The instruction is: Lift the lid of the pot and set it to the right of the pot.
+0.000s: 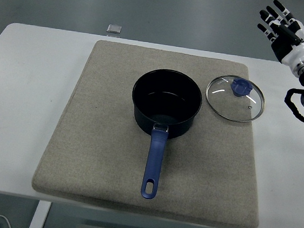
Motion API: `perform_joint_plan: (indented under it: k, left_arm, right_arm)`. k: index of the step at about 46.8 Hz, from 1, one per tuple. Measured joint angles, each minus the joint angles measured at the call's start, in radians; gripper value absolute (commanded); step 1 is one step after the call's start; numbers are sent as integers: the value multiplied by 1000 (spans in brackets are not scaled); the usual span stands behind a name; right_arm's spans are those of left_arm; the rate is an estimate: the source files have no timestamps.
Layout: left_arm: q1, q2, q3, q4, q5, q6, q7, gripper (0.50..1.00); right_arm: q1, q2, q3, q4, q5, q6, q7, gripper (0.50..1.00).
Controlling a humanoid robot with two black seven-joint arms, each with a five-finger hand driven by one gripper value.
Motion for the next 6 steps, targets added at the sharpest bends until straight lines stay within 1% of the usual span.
perform_joint_plan:
  k: [6]
  left_arm:
    - [0,0,0,0,0,0,0,1000]
  right_arm:
    - [-1,0,-2,0,-4,4,3,905]
